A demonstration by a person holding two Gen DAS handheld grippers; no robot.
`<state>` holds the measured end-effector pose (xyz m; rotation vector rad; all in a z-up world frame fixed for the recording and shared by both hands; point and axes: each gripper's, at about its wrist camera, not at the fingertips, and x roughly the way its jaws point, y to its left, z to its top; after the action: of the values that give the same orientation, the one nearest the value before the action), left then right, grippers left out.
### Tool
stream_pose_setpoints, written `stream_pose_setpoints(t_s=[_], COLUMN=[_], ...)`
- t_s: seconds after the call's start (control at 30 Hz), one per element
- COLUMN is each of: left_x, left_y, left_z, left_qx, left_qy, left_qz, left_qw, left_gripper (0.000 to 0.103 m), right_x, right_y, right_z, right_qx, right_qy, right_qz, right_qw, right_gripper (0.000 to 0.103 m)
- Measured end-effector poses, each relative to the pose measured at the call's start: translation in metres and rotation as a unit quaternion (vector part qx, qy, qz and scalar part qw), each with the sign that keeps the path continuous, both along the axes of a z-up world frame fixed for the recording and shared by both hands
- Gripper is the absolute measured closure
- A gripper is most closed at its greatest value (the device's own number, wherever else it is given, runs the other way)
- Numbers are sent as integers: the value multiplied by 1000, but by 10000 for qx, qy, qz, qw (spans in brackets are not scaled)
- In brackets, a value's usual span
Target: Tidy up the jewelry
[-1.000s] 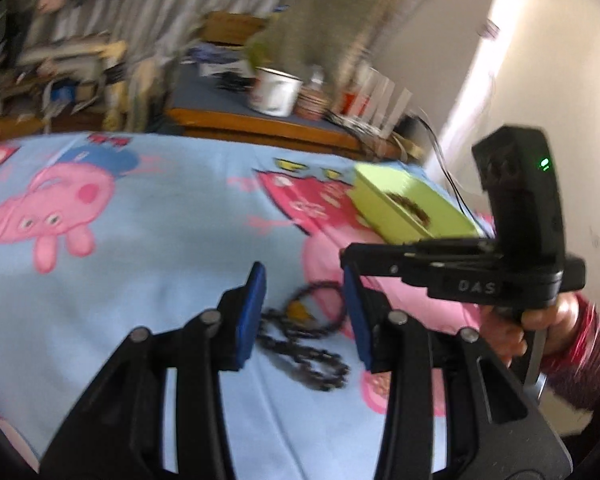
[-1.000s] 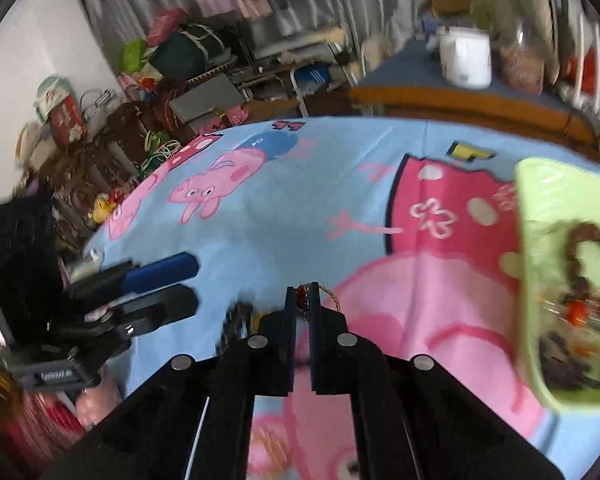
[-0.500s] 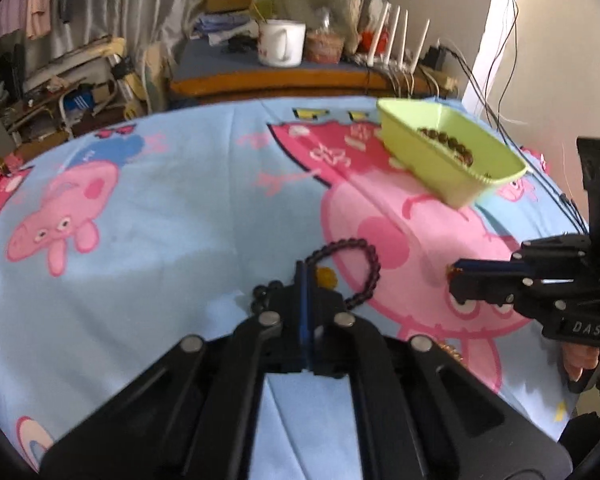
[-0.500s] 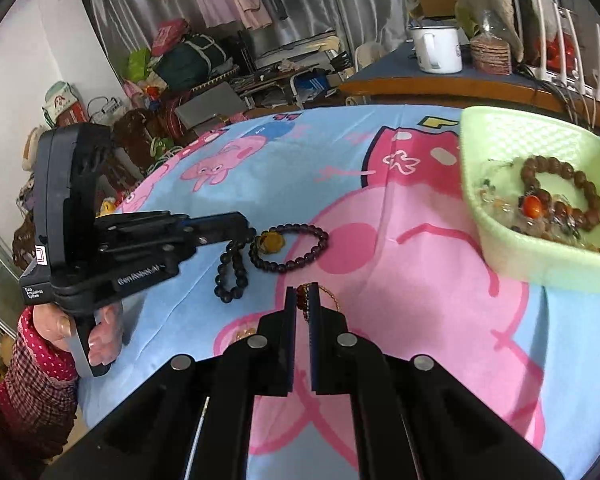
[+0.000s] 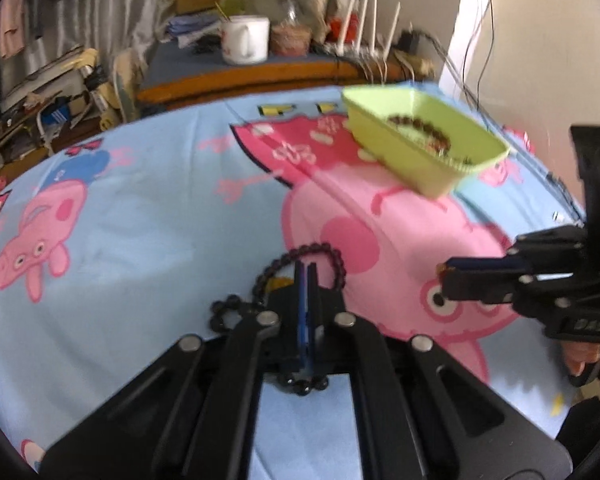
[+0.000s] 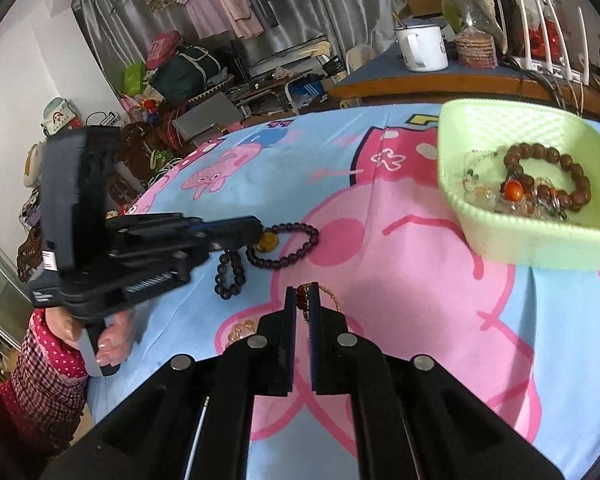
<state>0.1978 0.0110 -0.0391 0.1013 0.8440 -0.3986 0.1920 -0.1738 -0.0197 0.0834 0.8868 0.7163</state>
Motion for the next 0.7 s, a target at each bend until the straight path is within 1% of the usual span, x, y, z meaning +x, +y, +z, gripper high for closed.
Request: stream_pose_setpoints(t_s=[0.03, 0.07, 0.2, 0.23, 0.27, 0.3, 0.33, 0.37, 0.47, 0.7], left_x=[3, 3, 2, 1, -1, -3, -5, -6, -5, -5], left_y=[-3, -4, -4, -5, -5, -6, -6, -4, 1, 6], left_z=[-6, -9, -10, -9, -9, -8, -8, -8, -8, -6], left_qx=[159, 211, 232, 273, 294, 334, 410, 444, 317, 282], left_qy=[61, -15, -41, -77, -106, -163, -203, -222, -182, -220], left_qz=[39, 43, 8, -1, -9, -26, 25, 75, 79, 179], left_qw=[9998, 9998, 9997, 9996, 9995, 9993, 9989, 9987, 9993, 9992], left_gripper=[102, 102, 98, 90, 87, 77, 62, 59, 58, 58], right_x=[0, 0, 1, 1, 1, 1, 2, 2, 2, -1], right_y=[-1, -2, -4, -4, -3, -3, -3, -2, 2, 6], right_z=[-1, -3, -9, -10, -11, -11, -11, -11, -8, -10], right_qx=[-3, 0, 24, 33, 41, 43, 42, 34, -7, -34], right_qy=[23, 57, 195, 211, 227, 234, 238, 234, 178, 184], right_qz=[-10, -21, -29, -24, -16, -14, -12, 5, 57, 101], right_qw=[10000, 10000, 9998, 9998, 9997, 9997, 9997, 9997, 9998, 9998], right_gripper=[103, 103, 103, 103, 103, 103, 103, 103, 103, 103])
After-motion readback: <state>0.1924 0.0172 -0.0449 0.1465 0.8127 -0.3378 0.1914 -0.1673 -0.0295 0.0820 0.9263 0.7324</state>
